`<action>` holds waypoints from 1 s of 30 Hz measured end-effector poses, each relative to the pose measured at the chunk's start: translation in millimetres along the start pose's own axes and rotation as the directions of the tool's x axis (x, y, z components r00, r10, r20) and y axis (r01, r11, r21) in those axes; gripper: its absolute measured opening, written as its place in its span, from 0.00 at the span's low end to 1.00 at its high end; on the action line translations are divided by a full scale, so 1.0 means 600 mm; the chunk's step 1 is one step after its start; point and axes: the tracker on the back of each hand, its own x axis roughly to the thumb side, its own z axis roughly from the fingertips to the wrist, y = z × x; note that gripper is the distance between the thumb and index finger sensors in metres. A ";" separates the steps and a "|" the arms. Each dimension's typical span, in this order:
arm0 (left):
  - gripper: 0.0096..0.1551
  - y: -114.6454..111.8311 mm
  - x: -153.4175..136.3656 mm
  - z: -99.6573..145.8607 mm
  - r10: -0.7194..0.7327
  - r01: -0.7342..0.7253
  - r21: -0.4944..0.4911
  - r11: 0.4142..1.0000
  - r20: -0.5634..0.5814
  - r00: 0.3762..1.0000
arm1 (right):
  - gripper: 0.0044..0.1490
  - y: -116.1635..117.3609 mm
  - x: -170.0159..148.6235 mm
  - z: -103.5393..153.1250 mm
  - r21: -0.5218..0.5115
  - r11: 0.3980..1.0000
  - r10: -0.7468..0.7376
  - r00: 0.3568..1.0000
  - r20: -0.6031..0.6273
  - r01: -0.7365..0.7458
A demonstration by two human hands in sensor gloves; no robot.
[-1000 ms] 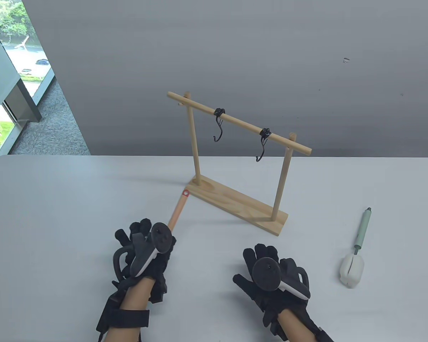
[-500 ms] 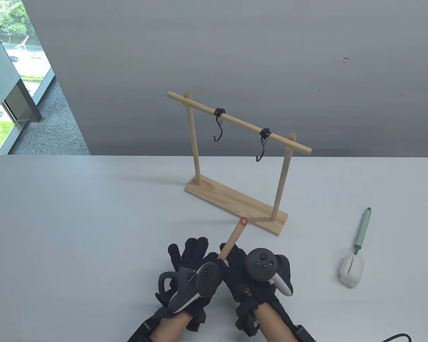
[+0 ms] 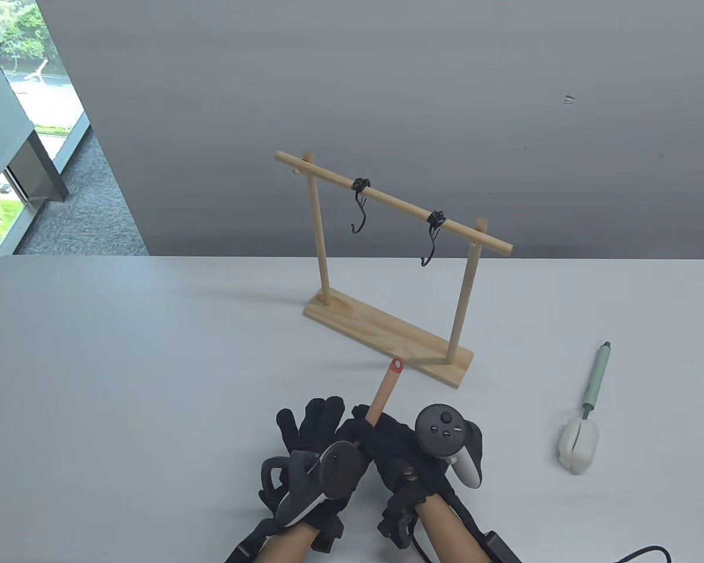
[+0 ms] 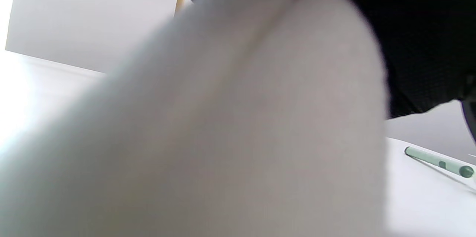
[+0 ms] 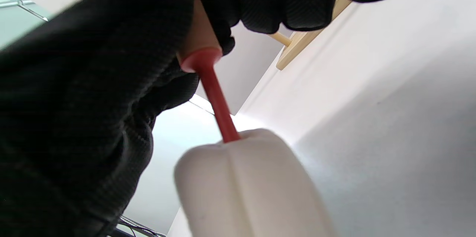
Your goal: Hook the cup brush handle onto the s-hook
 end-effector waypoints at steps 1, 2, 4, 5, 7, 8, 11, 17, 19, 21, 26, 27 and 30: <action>0.31 0.002 -0.002 0.001 -0.002 0.002 0.003 1.000 -0.001 1.000 | 0.37 -0.002 -0.001 0.000 -0.014 1.000 -0.009 1.000 -0.002 0.009; 0.32 0.004 -0.004 0.003 -0.006 0.006 0.010 1.000 -0.007 1.000 | 0.36 -0.005 -0.002 0.001 -0.028 0.999 -0.017 1.000 -0.002 0.017; 0.33 0.011 -0.016 0.005 -0.019 0.020 0.031 0.999 -0.045 0.999 | 0.36 -0.013 -0.003 0.000 -0.057 0.998 -0.021 1.000 -0.007 0.021; 0.33 0.013 -0.021 0.006 -0.012 0.014 0.035 0.999 -0.058 0.998 | 0.36 -0.016 -0.003 0.000 -0.070 0.997 -0.025 1.000 -0.007 0.025; 0.33 0.018 -0.039 0.007 0.017 -0.012 0.045 0.999 -0.099 0.995 | 0.36 -0.027 -0.003 -0.004 -0.104 0.994 -0.043 0.999 0.003 0.044; 0.33 0.019 -0.051 0.007 0.028 -0.023 0.046 0.999 -0.123 0.992 | 0.36 -0.033 -0.001 -0.007 -0.108 0.991 -0.075 0.997 0.012 0.076; 0.33 0.024 -0.084 0.008 0.057 -0.048 0.052 0.997 -0.191 0.980 | 0.35 -0.047 0.010 -0.018 -0.115 0.984 -0.130 0.991 0.034 0.133; 0.33 0.036 -0.159 0.021 0.159 -0.138 0.084 0.987 -0.334 0.929 | 0.35 -0.084 0.053 -0.061 -0.150 0.981 -0.112 0.991 0.069 0.121; 0.33 0.037 -0.178 0.026 0.187 -0.164 0.095 0.982 -0.369 0.910 | 0.35 -0.094 0.067 -0.076 -0.164 0.976 -0.130 0.988 0.080 0.142; 0.33 0.037 -0.197 0.030 0.221 -0.197 0.101 0.975 -0.403 0.888 | 0.35 -0.101 0.077 -0.088 -0.175 0.972 -0.144 0.986 0.085 0.157; 0.33 0.037 -0.214 0.033 0.272 -0.245 0.118 0.962 -0.429 0.862 | 0.35 -0.118 0.090 -0.112 -0.193 0.963 -0.172 0.980 0.100 0.188; 0.33 0.036 -0.215 0.033 0.271 -0.245 0.115 0.963 -0.430 0.861 | 0.35 -0.124 0.092 -0.116 -0.201 0.959 -0.184 0.978 0.101 0.201; 0.34 0.032 -0.213 0.032 0.250 -0.233 0.094 0.968 -0.432 0.867 | 0.35 -0.136 0.093 -0.125 -0.211 0.957 -0.185 0.978 0.093 0.201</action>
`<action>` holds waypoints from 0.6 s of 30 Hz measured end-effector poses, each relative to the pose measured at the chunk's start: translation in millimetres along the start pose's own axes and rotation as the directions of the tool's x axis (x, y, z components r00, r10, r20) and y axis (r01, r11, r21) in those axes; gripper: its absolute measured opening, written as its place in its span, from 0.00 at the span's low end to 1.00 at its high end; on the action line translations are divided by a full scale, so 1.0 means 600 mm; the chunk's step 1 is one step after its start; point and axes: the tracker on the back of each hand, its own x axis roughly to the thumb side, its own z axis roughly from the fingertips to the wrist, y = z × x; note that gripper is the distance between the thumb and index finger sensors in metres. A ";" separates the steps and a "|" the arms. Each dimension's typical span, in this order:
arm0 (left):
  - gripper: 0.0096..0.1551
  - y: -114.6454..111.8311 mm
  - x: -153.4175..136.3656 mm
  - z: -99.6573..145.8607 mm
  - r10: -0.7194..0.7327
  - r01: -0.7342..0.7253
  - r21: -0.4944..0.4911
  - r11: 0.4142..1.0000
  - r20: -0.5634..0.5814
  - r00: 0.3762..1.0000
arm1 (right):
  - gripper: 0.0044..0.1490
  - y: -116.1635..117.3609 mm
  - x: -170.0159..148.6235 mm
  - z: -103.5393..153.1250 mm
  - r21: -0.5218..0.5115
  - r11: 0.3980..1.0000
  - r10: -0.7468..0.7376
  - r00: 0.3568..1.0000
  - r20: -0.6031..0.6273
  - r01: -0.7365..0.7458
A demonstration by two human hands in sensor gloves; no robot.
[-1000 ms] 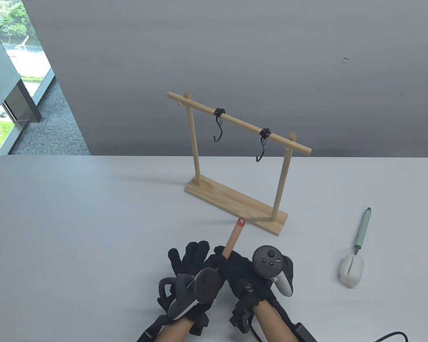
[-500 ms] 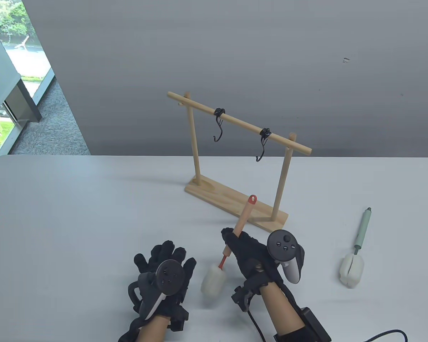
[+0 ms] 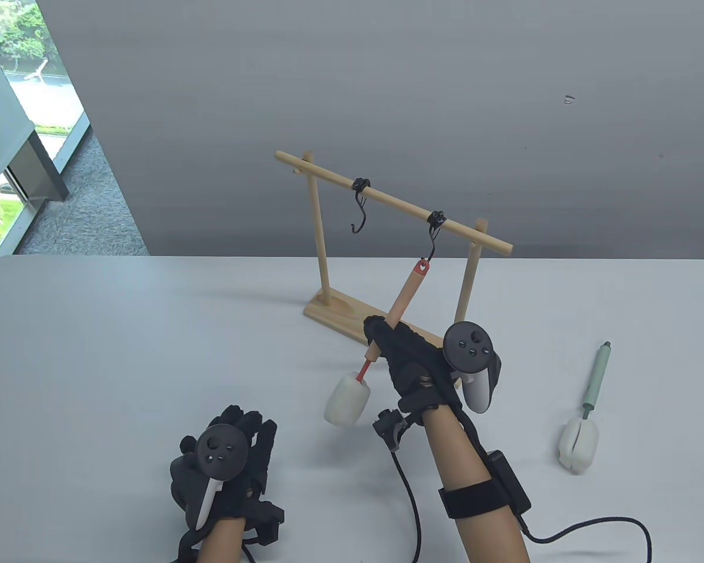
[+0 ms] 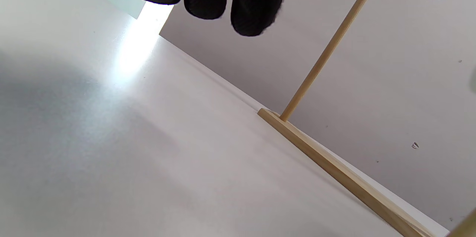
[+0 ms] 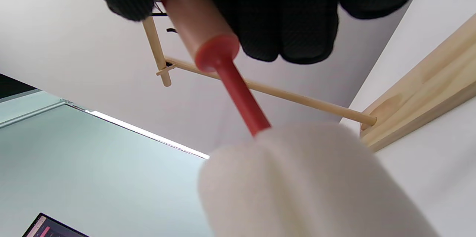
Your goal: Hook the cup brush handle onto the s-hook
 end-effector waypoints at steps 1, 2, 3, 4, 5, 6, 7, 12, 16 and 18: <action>0.34 -0.001 0.001 0.000 -0.004 0.004 -0.002 1.000 0.001 1.000 | 0.35 -0.002 0.000 -0.002 -0.001 1.000 0.002 1.000 -0.001 -0.002; 0.34 -0.003 0.002 0.000 -0.010 0.010 -0.007 1.000 0.003 1.000 | 0.35 -0.004 0.001 -0.005 -0.001 1.000 0.005 1.000 -0.004 -0.005; 0.34 -0.004 0.002 0.000 -0.014 0.014 -0.009 1.000 0.005 1.000 | 0.35 -0.006 0.000 -0.007 0.002 1.000 0.008 1.000 -0.009 -0.008; 0.34 -0.006 0.003 0.000 -0.020 0.020 -0.012 1.000 0.008 1.000 | 0.35 -0.007 -0.002 -0.008 0.008 1.000 0.008 1.000 -0.013 -0.008; 0.34 -0.007 0.004 0.000 -0.026 0.026 -0.018 1.000 0.011 1.000 | 0.35 -0.009 -0.005 -0.009 0.010 1.000 0.003 1.000 -0.020 -0.002; 0.33 -0.008 0.004 0.000 -0.029 0.029 -0.022 0.999 0.013 0.999 | 0.35 -0.009 -0.007 -0.010 0.009 1.000 -0.002 1.000 -0.025 0.003; 0.33 -0.009 0.004 0.000 -0.031 0.032 -0.026 0.999 0.014 0.999 | 0.35 -0.010 -0.009 -0.012 0.007 1.000 -0.010 0.999 -0.032 0.010; 0.33 -0.009 0.005 0.001 -0.032 0.033 -0.038 0.999 0.016 0.999 | 0.35 -0.013 -0.013 -0.019 0.023 1.000 0.001 0.999 -0.046 0.000; 0.33 -0.007 0.006 0.002 -0.032 0.032 -0.049 0.998 0.014 0.999 | 0.35 -0.012 -0.013 -0.021 0.026 1.000 -0.013 0.999 -0.051 0.015; 0.33 -0.007 0.006 0.002 -0.031 0.032 -0.052 0.998 0.014 0.999 | 0.35 -0.012 -0.017 -0.022 0.031 0.999 -0.019 0.998 -0.059 0.020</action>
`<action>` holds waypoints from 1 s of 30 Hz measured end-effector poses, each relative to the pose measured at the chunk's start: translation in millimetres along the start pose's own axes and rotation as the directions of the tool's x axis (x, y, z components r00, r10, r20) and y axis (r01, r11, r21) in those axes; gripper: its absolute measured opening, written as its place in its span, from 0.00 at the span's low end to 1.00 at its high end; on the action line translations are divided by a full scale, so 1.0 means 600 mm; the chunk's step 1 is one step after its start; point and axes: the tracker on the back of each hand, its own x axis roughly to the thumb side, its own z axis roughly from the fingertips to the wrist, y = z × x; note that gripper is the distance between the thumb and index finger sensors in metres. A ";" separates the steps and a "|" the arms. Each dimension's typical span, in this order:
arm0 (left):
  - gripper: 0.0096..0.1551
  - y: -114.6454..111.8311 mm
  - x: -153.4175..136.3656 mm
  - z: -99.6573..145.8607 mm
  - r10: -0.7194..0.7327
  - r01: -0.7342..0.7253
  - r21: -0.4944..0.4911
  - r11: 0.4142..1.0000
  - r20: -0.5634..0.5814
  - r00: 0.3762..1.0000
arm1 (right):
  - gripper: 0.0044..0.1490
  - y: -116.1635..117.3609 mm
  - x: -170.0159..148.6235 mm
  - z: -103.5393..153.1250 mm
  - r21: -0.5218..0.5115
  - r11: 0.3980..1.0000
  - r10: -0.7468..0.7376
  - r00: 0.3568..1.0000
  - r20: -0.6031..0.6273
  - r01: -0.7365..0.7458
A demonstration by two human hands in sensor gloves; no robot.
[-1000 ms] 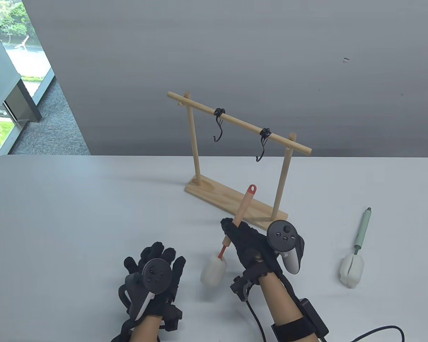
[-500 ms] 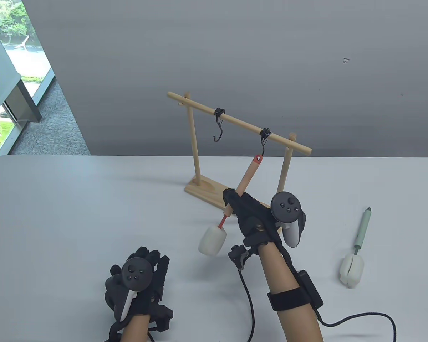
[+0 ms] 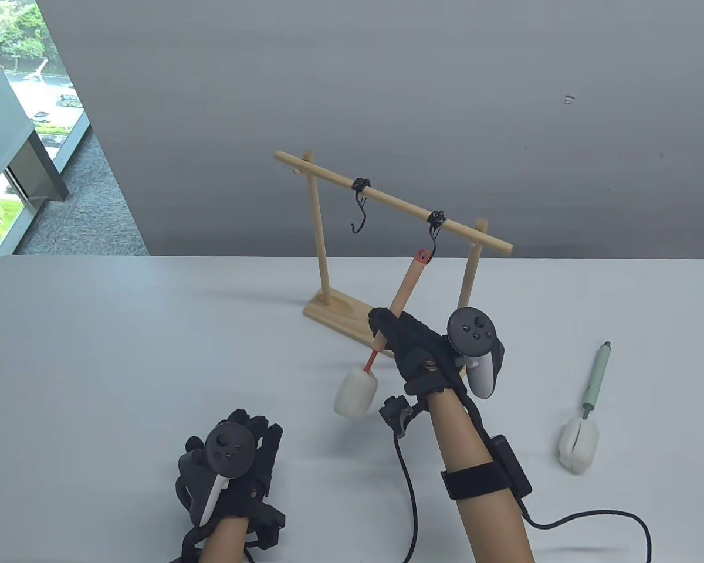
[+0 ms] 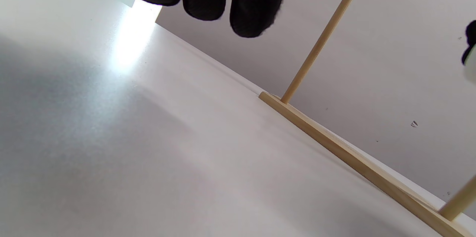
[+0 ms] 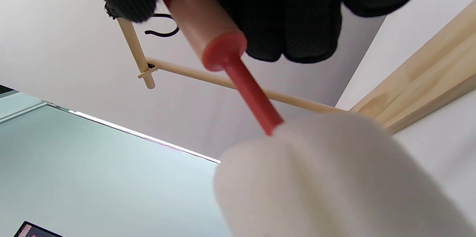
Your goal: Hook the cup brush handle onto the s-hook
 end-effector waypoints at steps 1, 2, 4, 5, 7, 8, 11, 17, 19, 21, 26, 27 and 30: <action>0.33 0.000 0.000 0.000 0.000 0.000 -0.001 1.000 0.000 1.000 | 0.35 0.000 -0.002 0.000 0.001 1.000 -0.001 1.000 -0.003 0.001; 0.33 0.000 0.000 0.000 0.000 0.000 -0.003 1.000 0.002 1.000 | 0.35 0.000 -0.004 0.000 0.001 1.000 -0.002 1.000 -0.007 0.002; 0.33 -0.001 0.000 0.000 -0.002 0.002 -0.008 1.000 0.003 1.000 | 0.35 0.000 -0.010 -0.001 0.004 1.000 -0.006 1.000 -0.016 0.006; 0.33 -0.001 0.001 0.000 -0.006 0.006 -0.010 1.000 0.004 1.000 | 0.35 0.000 -0.013 -0.001 0.007 1.000 -0.015 1.000 -0.019 0.015; 0.33 -0.001 0.001 0.000 -0.010 0.010 -0.013 1.000 0.005 1.000 | 0.35 0.000 -0.017 -0.002 0.006 1.000 -0.026 0.999 -0.027 0.026; 0.33 -0.002 0.001 0.000 -0.011 0.011 -0.014 1.000 0.006 1.000 | 0.35 0.000 -0.021 -0.001 0.007 1.000 -0.028 0.999 -0.031 0.028; 0.33 -0.002 0.002 -0.001 -0.013 0.013 -0.017 1.000 0.006 1.000 | 0.36 -0.002 -0.029 0.001 0.009 1.000 -0.019 0.999 -0.043 0.020; 0.33 -0.005 0.004 -0.001 -0.030 0.030 -0.029 0.999 0.009 1.000 | 0.39 -0.013 -0.050 0.013 -0.024 1.000 -0.004 0.998 -0.059 0.002; 0.34 -0.006 0.006 -0.001 -0.038 0.038 -0.031 0.999 0.012 0.999 | 0.40 -0.018 -0.053 0.019 -0.058 0.998 0.024 0.998 -0.052 -0.027; 0.33 -0.008 0.008 -0.001 -0.048 0.048 -0.035 0.998 0.016 0.999 | 0.41 -0.023 -0.055 0.026 -0.088 0.995 0.052 0.998 -0.039 -0.055; 0.34 -0.014 0.015 0.000 -0.075 0.076 -0.043 0.996 0.033 0.997 | 0.39 -0.045 -0.057 0.050 -0.176 0.974 0.140 0.990 -0.027 -0.142; 0.34 -0.014 0.015 0.000 -0.078 0.079 -0.045 0.996 0.036 0.996 | 0.39 -0.051 -0.057 0.055 -0.186 0.969 0.161 0.986 -0.030 -0.164; 0.34 -0.017 0.019 0.000 -0.093 0.096 -0.057 0.994 0.046 0.995 | 0.38 -0.073 -0.056 0.073 -0.198 0.959 0.200 0.979 -0.041 -0.204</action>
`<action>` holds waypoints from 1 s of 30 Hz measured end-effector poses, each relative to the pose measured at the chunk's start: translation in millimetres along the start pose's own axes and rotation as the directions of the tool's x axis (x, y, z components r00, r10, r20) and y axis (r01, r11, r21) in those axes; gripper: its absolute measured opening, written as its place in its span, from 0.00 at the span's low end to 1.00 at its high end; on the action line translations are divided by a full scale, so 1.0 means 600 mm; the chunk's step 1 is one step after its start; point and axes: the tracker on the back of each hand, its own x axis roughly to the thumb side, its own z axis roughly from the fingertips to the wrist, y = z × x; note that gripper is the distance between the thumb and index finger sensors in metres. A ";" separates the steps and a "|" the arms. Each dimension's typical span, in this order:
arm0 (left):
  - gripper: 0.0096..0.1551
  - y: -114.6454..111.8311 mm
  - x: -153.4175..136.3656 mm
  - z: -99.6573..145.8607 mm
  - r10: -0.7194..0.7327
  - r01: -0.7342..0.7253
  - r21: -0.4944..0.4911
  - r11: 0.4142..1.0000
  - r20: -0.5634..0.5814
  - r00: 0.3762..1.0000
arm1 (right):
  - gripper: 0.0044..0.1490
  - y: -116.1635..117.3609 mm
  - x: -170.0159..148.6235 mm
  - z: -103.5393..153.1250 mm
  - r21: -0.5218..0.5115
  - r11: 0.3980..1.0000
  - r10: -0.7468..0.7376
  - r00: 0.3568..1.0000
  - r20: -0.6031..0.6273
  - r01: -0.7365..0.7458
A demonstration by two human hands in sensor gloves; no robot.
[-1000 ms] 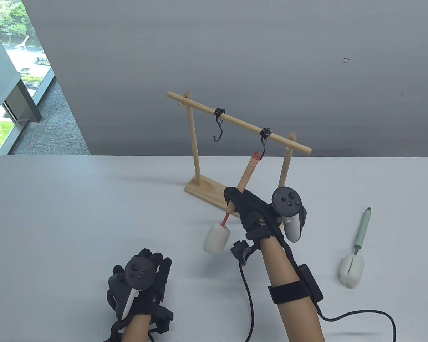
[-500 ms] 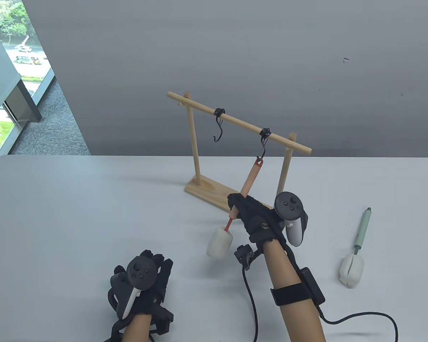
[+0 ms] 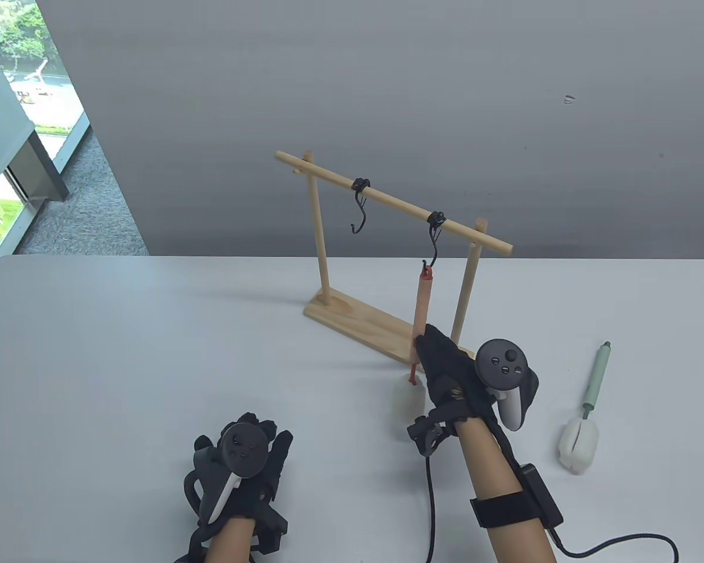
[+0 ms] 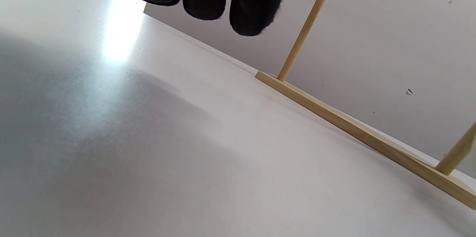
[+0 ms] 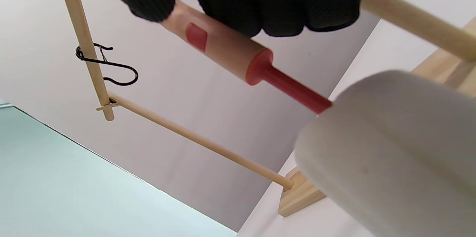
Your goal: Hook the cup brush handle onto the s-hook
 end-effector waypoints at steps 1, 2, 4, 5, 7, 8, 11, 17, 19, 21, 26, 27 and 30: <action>0.34 -0.001 0.001 0.000 -0.002 0.002 -0.002 1.000 0.004 1.000 | 0.38 -0.008 -0.001 0.005 -0.004 1.000 0.006 1.000 0.000 -0.006; 0.34 -0.002 0.002 0.000 -0.002 0.002 -0.004 1.000 0.007 1.000 | 0.38 -0.018 -0.002 0.010 -0.013 1.000 0.012 1.000 0.001 -0.012; 0.34 -0.004 0.004 -0.001 -0.006 0.006 -0.009 1.000 0.014 1.000 | 0.38 -0.035 -0.003 0.020 -0.026 1.000 0.016 1.000 0.003 -0.016; 0.34 -0.006 0.005 -0.001 -0.010 0.011 -0.013 1.000 0.020 1.000 | 0.38 -0.049 -0.004 0.027 -0.036 0.999 0.017 1.000 0.001 -0.017; 0.34 -0.009 0.008 -0.002 -0.017 0.018 -0.023 1.000 0.031 0.999 | 0.37 -0.073 -0.007 0.039 -0.062 0.998 0.017 1.000 -0.009 -0.017; 0.34 -0.009 0.010 -0.003 -0.017 0.018 -0.028 0.999 0.037 0.999 | 0.36 -0.088 -0.009 0.046 -0.088 0.996 0.015 1.000 -0.017 -0.016; 0.34 -0.010 0.014 -0.003 0.007 -0.005 -0.031 1.000 0.057 0.998 | 0.35 -0.132 -0.020 0.066 -0.200 0.980 -0.022 0.999 -0.045 0.013; 0.34 -0.020 0.015 -0.011 0.034 -0.027 -0.087 0.996 0.081 0.996 | 0.35 -0.231 -0.061 0.106 -0.396 0.918 -0.095 0.983 -0.160 0.024; 0.34 -0.025 0.015 -0.015 0.028 -0.019 -0.103 0.995 0.084 0.996 | 0.35 -0.250 -0.079 0.116 -0.439 0.897 -0.155 0.968 -0.195 0.055; 0.34 -0.028 0.016 -0.017 0.021 -0.010 -0.120 0.993 0.090 0.996 | 0.36 -0.264 -0.102 0.124 -0.479 0.876 -0.194 0.951 -0.242 0.057; 0.34 -0.032 0.022 -0.016 0.030 -0.013 -0.135 0.991 0.120 0.992 | 0.37 -0.270 -0.144 0.128 -0.490 0.871 -0.198 0.898 -0.393 -0.022; 0.34 -0.033 0.023 -0.016 0.033 -0.015 -0.140 0.990 0.124 0.992 | 0.38 -0.268 -0.152 0.126 -0.486 0.873 -0.196 0.885 -0.422 -0.038; 0.34 -0.039 0.028 -0.015 0.035 -0.012 -0.163 0.987 0.140 0.989 | 0.41 -0.257 -0.175 0.113 -0.432 0.899 -0.172 0.846 -0.505 -0.076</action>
